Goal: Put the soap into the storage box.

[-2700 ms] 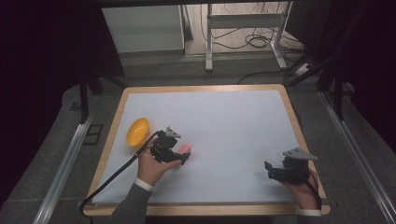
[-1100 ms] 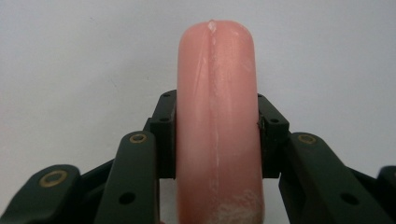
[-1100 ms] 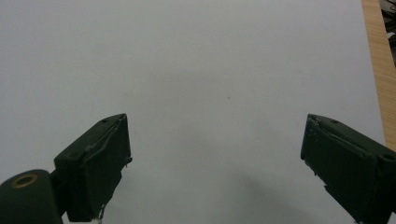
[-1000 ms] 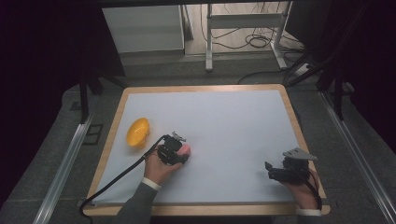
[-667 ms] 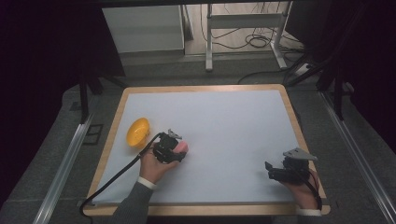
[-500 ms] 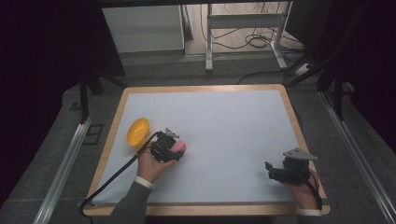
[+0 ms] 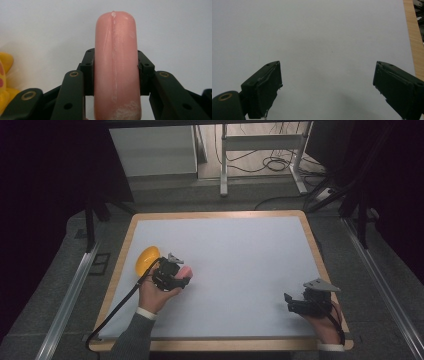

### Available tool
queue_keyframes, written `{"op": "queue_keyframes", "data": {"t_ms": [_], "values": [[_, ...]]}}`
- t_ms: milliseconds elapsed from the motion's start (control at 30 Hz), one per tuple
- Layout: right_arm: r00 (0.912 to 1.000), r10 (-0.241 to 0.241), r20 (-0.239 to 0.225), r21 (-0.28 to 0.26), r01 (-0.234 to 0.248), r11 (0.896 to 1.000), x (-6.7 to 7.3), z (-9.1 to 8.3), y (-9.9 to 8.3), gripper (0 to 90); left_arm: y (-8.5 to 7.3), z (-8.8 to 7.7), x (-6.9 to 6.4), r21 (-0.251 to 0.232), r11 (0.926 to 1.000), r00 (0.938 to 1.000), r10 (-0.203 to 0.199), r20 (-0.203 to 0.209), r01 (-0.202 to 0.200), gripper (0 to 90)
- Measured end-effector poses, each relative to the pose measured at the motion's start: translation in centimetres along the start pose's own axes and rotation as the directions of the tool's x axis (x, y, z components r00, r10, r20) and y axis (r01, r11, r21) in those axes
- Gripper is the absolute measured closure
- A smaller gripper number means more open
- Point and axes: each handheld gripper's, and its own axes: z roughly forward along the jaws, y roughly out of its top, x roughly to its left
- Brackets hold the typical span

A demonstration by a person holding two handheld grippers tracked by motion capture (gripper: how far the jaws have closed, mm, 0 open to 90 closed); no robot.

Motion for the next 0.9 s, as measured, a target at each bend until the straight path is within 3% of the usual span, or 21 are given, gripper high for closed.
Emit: {"op": "queue_keyframes", "data": {"t_ms": [900], "values": [[1.0, -0.001, 0.003, 0.003, 0.001, 1.0, 0.0, 0.0, 0.0, 8.1, -0.2, -2.0, 1.3, -0.047, 0.9989, 0.9997, -0.003, -0.024, 0.002, 59.9]]}}
